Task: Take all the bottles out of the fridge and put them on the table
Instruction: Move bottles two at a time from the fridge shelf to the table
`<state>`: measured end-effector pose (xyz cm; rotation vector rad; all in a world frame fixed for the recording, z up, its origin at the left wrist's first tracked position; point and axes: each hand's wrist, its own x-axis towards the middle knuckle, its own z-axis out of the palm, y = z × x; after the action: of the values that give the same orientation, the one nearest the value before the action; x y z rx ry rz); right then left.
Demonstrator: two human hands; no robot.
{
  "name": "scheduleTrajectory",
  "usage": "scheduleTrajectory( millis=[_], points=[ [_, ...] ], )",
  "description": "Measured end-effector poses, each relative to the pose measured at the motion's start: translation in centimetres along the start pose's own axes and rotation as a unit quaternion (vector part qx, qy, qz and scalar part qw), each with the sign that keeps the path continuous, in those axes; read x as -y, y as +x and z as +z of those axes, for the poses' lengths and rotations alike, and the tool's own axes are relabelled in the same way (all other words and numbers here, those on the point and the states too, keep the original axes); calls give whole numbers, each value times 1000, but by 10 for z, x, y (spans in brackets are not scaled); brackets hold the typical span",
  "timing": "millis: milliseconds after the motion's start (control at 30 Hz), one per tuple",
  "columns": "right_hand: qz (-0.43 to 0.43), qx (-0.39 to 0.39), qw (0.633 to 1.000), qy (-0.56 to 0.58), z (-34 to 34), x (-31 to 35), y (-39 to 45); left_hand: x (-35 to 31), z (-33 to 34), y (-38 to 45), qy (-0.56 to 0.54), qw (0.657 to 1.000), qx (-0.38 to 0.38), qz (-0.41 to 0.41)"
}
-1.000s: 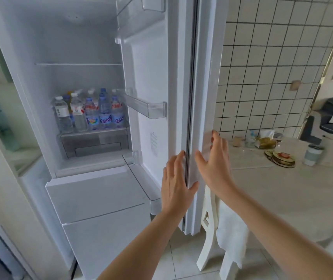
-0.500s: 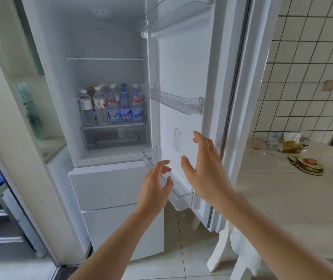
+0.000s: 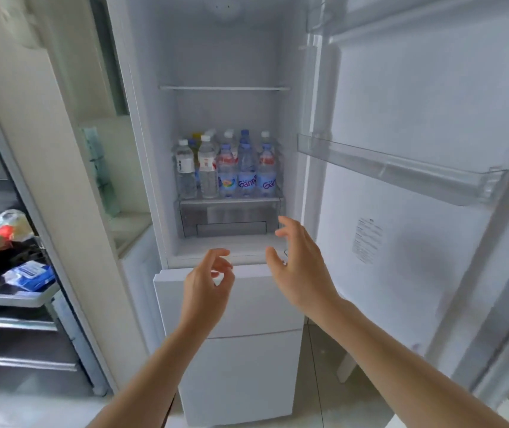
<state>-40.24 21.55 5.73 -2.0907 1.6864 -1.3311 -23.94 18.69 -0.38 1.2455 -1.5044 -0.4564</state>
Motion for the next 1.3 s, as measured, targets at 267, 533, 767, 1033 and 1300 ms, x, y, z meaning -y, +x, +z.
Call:
scheduleTrajectory(
  millis=[267, 533, 767, 1033, 1300],
  points=[
    [50, -18, 998, 23, 98, -4, 103, 84, -33, 119, 18, 1000, 13, -8],
    [105, -48, 993, 19, 146, -38, 187, 128, -9, 216, 2, 999, 28, -20],
    [109, -64, 992, 2, 181, -81, 266, 153, 44, 292, -2, 1000, 19, -12],
    [88, -13, 993, 74, 247, -98, 368, 179, 72, 388, -22, 992, -110, -51],
    [-28, -18, 996, 87, 293, -69, 419, 206, 64, 439, 0, 985, -172, 16]
  ],
)
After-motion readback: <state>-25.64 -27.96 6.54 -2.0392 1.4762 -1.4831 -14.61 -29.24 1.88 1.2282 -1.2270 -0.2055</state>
